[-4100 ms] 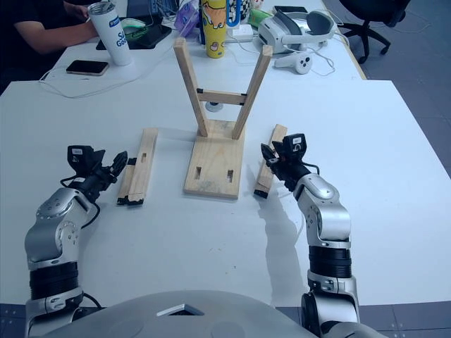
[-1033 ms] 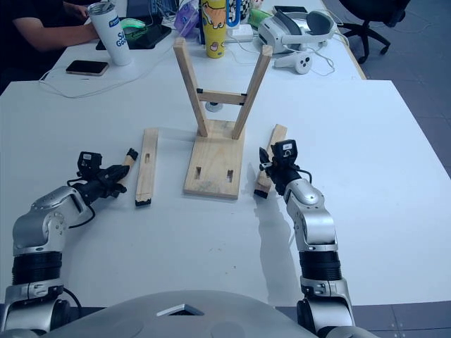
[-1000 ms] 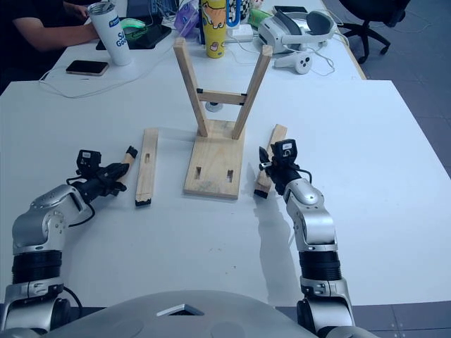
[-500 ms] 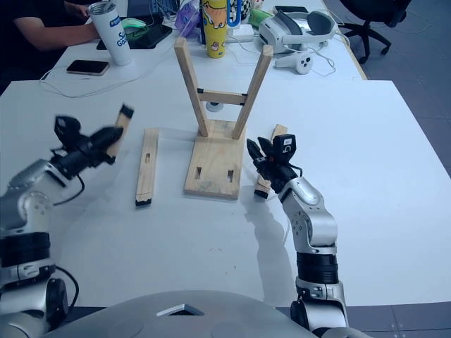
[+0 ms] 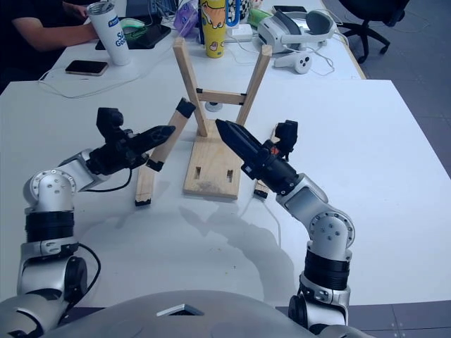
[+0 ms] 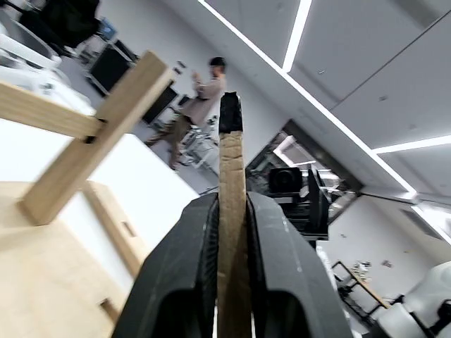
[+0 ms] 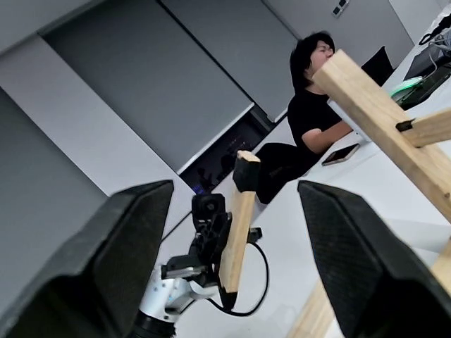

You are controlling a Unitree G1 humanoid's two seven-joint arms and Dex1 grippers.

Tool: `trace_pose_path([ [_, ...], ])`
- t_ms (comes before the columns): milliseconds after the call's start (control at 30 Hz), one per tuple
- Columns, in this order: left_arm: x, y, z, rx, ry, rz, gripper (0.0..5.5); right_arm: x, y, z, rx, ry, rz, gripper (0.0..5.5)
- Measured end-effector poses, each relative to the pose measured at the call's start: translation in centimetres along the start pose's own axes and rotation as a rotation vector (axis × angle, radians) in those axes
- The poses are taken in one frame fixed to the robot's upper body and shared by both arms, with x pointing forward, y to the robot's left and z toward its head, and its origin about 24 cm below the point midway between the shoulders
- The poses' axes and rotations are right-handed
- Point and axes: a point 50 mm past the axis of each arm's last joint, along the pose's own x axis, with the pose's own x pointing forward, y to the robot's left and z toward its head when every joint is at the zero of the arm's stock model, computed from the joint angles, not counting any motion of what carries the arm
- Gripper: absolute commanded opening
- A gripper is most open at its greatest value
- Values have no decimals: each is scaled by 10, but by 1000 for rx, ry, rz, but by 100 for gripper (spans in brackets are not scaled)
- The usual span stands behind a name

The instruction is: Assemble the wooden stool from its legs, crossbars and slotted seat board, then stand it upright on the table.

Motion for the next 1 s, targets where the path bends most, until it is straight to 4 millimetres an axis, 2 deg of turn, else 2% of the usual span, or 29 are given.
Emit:
trace_pose_path([
  [100,2,-7,-8,-35,-19,-42,40,10,-4,3,21,31,14,328],
  [267,-1,-10,-29,-76,-6,-18,40,18,-7,0,45,82,22,328],
  [633,4,-15,-32,-66,-4,-25,40,20,-5,-5,75,121,37,328],
  [1000,7,-19,-39,-66,6,-33,40,23,-1,-13,109,171,67,166],
])
